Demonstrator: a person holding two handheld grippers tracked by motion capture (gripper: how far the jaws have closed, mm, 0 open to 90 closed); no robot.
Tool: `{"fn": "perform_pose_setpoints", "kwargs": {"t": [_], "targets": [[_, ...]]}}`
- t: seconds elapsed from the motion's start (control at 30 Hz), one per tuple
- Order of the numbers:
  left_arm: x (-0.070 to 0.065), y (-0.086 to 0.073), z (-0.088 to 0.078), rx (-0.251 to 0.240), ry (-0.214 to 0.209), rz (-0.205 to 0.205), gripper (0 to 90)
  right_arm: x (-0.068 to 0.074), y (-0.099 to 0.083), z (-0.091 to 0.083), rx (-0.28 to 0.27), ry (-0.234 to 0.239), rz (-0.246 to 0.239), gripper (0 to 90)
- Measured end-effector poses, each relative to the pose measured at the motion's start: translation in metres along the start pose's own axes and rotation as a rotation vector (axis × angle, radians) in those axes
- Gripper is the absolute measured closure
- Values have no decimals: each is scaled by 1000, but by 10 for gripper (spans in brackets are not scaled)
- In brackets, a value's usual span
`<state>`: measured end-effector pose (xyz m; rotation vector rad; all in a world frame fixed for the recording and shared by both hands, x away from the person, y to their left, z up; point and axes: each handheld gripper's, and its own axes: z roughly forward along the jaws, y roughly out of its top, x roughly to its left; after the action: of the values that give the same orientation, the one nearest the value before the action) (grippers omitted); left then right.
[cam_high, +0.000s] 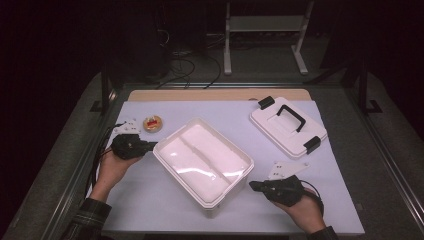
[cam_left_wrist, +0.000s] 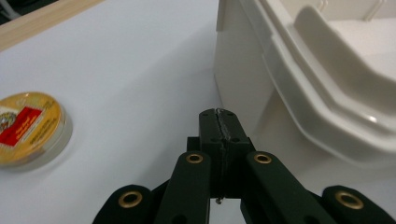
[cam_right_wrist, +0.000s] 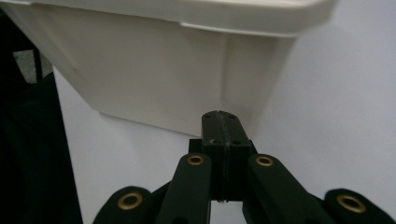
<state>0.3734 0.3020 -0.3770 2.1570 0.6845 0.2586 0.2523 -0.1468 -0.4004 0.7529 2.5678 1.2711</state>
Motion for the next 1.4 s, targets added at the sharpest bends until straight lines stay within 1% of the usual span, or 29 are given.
{"fn": "perform_pose_setpoints", "kwargs": {"t": [0.1, 0.17, 0.23, 0.37, 0.53, 0.57, 0.7, 0.73, 0.77, 0.87, 0.9, 0.97, 1.0, 1.1, 1.2, 1.3, 1.4], "targets": [[1, 4, 5, -6, -14, 13, 899, 4, 3, 4, 0, 17, -12, 898], [1, 7, 10, 0, -22, 26, 898, 7, 5, 7, 2, 27, -20, 898], [0, 9, 14, -3, -37, 29, 898, 9, 6, 10, 1, 34, -26, 898], [0, 11, 14, -11, -54, 31, 898, 11, 8, 15, 3, 43, -33, 898], [1, 10, 13, -17, -79, 30, 898, 11, 9, 18, -2, 50, -29, 898], [0, 10, 13, -18, -79, 32, 899, 11, 9, 18, -4, 49, -29, 898], [-3, 10, 12, -14, -75, 61, 899, 10, 9, 17, -4, 41, -25, 899], [-4, 10, 12, -15, -79, 62, 899, 9, 8, 17, -4, 37, -24, 898], [-5, 9, 11, -15, -91, 72, 899, 8, 8, 17, -3, 33, -23, 899], [-8, 8, 11, -26, -112, 68, 899, 4, 7, 15, -3, 20, -19, 898], [-9, 8, 10, -24, -118, 75, 899, 3, 7, 14, -2, 20, -20, 899], [-11, 7, 10, -31, -142, 75, 899, 0, 6, 14, -2, 10, -16, 899], [-13, 7, 9, -33, -137, 72, 899, -1, 6, 14, -4, 8, -14, 898], [-17, 7, 7, -21, -121, 87, 899, -4, 6, 13, -5, 8, -7, 899], [-20, 7, 6, -17, -122, 89, 899, -6, 6, 12, -3, 2, -3, 898], [-23, 7, 5, -11, -124, 100, 899, -9, 6, 12, -2, -8, -1, 899], [-26, 5, 5, -18, -133, 100, 898, -14, 6, 10, 1, -20, 9, 898]]}}
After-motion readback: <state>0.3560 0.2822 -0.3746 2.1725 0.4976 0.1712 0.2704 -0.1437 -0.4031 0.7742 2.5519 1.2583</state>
